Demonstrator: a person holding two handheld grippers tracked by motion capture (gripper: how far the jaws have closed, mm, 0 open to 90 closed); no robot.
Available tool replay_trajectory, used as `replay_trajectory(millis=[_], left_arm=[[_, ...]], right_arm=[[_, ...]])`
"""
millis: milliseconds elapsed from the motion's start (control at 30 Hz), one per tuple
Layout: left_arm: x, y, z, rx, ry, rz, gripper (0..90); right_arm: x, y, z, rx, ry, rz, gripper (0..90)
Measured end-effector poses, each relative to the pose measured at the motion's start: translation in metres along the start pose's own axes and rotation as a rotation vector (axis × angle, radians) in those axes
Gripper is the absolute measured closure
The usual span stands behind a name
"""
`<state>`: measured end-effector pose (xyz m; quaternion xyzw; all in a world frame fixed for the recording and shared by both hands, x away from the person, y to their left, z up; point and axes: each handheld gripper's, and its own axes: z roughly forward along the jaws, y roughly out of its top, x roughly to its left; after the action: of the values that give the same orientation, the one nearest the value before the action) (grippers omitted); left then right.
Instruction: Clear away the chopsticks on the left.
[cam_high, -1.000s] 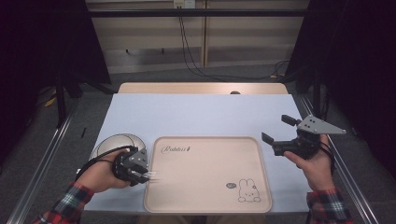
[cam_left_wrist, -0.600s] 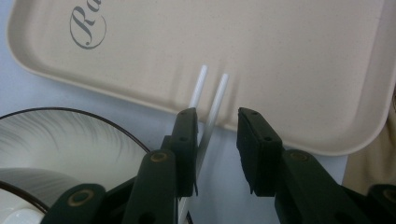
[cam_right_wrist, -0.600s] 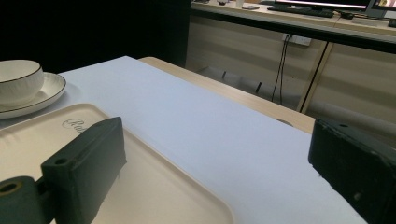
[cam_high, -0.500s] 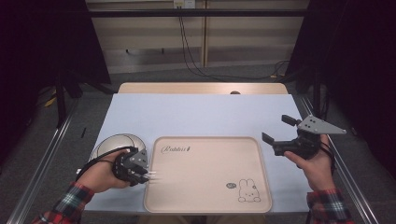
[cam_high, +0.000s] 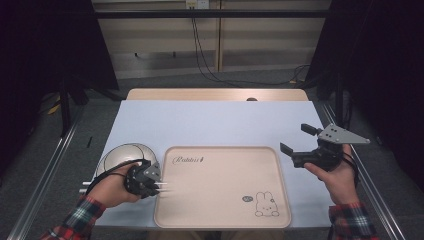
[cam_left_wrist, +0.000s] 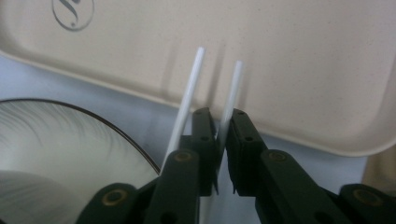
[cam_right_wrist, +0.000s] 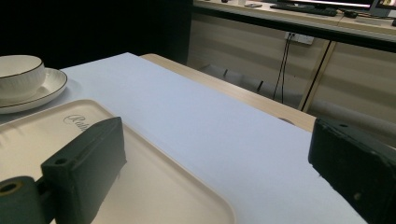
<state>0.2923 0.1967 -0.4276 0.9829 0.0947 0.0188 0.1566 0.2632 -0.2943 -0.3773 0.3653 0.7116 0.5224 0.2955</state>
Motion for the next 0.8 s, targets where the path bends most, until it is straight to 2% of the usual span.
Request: replay_trajectory(millis=[33,67,100,133,167,200,233,267,367,400,433,467,500,567,800], left_arm=[[0.0,0.001,-0.001,-0.015,0.01,-0.035,86.7],[0.002,0.001,-0.003,-0.037,-0.024,-0.097,85.6],[0.004,0.001,-0.009,-0.1,-0.025,-0.123,87.1],[0.004,0.001,-0.009,-0.1,-0.025,-0.123,87.1],[0.005,0.002,-0.014,-0.118,-0.026,-0.149,87.1],[0.006,0.002,-0.02,-0.148,-0.037,-0.198,87.2],[0.007,0.003,-0.025,-0.193,-0.046,-0.229,87.2],[0.009,0.003,-0.032,-0.226,-0.037,-0.233,87.2],[0.012,0.002,-0.045,-0.336,-0.026,-0.29,87.3],[0.013,0.002,-0.049,-0.361,-0.016,-0.294,87.3],[0.014,0.001,-0.052,-0.403,-0.006,-0.298,87.3],[0.015,0.0,-0.055,-0.452,-0.006,-0.325,87.3],[0.015,0.0,-0.057,-0.463,0.001,-0.322,87.3],[0.015,0.0,-0.061,-0.517,-0.002,-0.346,87.3],[0.015,0.004,-0.074,-0.651,0.008,-0.38,87.3]], right_arm=[[0.0,0.0,0.0,0.0,0.0,0.0,3.5],[-0.001,0.0,0.0,0.001,0.004,-0.002,3.5],[-0.001,0.0,-0.001,-0.001,-0.002,0.003,3.5],[-0.001,0.0,-0.001,-0.001,-0.002,0.003,3.5],[-0.001,0.0,-0.001,0.0,-0.003,0.004,3.5],[-0.002,0.0,-0.001,0.003,-0.003,0.004,3.4],[-0.002,0.0,-0.001,0.002,-0.004,0.004,3.4],[-0.002,0.0,-0.001,0.001,-0.002,0.005,3.4],[-0.001,0.0,-0.001,-0.001,-0.003,0.005,3.3],[-0.001,0.0,-0.001,0.0,-0.003,0.004,3.3],[-0.001,0.0,-0.001,-0.001,-0.003,0.004,3.2],[-0.001,0.0,-0.001,0.001,0.002,0.002,3.2],[-0.001,0.0,-0.001,0.001,0.005,-0.001,3.2],[0.0,0.0,0.0,0.0,0.001,0.001,3.2],[0.0,0.0,-0.001,-0.003,0.001,0.001,3.2]])
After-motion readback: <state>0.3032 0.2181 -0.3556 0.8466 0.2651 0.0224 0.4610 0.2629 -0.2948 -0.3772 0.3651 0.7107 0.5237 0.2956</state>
